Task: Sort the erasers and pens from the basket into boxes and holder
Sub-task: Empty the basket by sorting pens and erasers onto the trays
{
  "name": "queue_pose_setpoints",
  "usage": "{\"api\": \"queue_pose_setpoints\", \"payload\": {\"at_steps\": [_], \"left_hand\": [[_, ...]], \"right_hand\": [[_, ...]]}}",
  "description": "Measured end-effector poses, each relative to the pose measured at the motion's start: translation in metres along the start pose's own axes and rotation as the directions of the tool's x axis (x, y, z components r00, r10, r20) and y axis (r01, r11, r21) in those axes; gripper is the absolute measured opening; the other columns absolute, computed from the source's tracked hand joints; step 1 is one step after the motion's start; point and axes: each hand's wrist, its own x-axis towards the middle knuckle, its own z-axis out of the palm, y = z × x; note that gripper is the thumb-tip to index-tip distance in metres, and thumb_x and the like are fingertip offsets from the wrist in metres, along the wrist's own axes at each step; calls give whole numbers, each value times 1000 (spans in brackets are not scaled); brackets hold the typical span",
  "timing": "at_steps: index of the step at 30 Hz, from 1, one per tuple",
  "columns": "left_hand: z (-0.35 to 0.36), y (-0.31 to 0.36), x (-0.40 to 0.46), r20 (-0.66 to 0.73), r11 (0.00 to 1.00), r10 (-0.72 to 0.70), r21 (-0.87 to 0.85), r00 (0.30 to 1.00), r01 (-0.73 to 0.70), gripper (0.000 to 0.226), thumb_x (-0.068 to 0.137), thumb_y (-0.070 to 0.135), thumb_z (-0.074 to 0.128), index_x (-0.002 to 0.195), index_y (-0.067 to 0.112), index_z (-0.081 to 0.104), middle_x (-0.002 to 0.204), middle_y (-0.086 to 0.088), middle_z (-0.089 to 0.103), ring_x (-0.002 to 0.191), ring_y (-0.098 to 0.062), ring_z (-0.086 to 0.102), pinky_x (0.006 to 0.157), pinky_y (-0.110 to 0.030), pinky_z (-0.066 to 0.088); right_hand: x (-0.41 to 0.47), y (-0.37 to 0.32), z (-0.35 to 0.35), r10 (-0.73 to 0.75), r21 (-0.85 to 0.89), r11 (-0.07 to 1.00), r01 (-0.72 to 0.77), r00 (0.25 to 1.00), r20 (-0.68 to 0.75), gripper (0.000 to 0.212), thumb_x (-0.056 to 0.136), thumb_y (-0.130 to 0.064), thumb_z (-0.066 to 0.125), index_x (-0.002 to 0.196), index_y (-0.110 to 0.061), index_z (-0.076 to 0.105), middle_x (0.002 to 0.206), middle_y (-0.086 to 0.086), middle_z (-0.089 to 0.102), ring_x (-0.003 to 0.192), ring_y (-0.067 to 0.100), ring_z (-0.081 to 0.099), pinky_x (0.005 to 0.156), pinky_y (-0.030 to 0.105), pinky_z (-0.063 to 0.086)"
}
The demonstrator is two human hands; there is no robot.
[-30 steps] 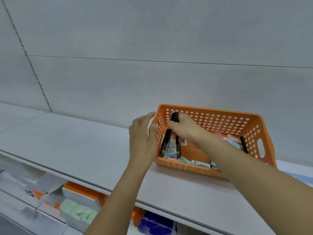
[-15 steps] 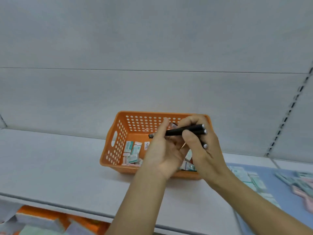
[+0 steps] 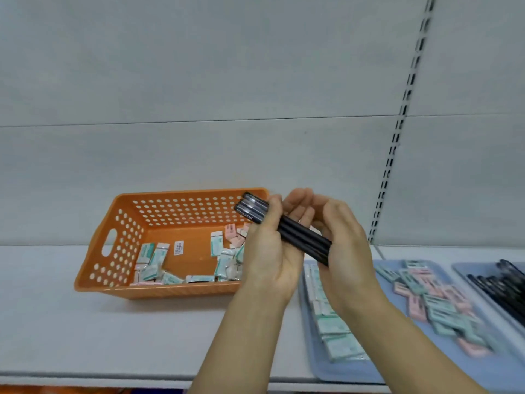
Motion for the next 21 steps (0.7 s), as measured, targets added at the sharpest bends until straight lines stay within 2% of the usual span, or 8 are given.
{"api": "queue_pose_setpoints", "payload": {"at_steps": [2,3,6,8,11,15,18,21], "left_hand": [[8,-9,-4,27,987,68,145,997,-71,25,104,24,36,109,6,54,107,-12,72,105,-18,68,89,-32,55],[8,-8,-4,46,970,97,220,994,-105,21,105,25,35,104,11,51,112,-8,72,108,-14,66,88,-32,54],[26,-30,-14,109,905,81,408,991,-119,31,105,30,35,94,21,63,117,2,71,108,-6,63,105,-39,41],[37,-51,-19,130,844,42,526,991,-105,49,105,29,36,77,30,75,118,4,70,115,-8,61,109,-40,37],[46,-89,-19,165,795,-80,606,983,-37,39,104,32,38,92,20,73,114,7,71,114,-4,61,110,-40,36],[57,-148,-19,159,702,-275,707,948,85,39,103,33,41,113,7,68,109,6,73,108,-2,64,105,-35,43],[70,-193,-22,158,596,-431,789,888,149,37,100,38,45,119,11,62,108,7,73,106,-6,65,99,-34,48],[84,-235,-21,176,407,-540,911,823,72,35,98,46,47,124,23,52,122,12,61,114,-7,57,97,-29,44]], "right_hand": [[-4,-10,-22,-169,-340,924,174,985,42,22,102,-27,42,107,-20,62,103,-9,68,100,9,63,85,29,49],[-7,-14,-29,-217,-457,851,258,966,141,20,101,-31,42,109,-25,60,102,-12,65,95,7,62,81,29,49],[-18,-27,-61,-97,-712,571,409,895,436,24,102,-35,39,123,-30,49,98,-14,59,86,7,58,72,29,47],[-25,-33,-82,-23,-792,426,437,881,473,28,102,-39,33,128,-30,39,87,-13,55,75,9,55,63,31,44],[-31,-41,-120,-56,-845,372,385,918,393,21,102,-40,30,113,-25,39,70,-10,46,59,10,46,51,30,30],[-36,-54,-180,10,-922,253,294,952,306,18,103,-40,26,98,-25,34,66,-10,43,53,10,40,48,26,23],[-38,-65,-232,15,-964,155,215,975,220,22,102,-41,24,105,-23,36,66,-9,46,54,12,44,51,31,32],[-34,-81,-295,-83,-997,76,-7,996,-13,28,101,-41,26,95,-17,38,65,-5,49,62,26,55,57,41,45]]}}
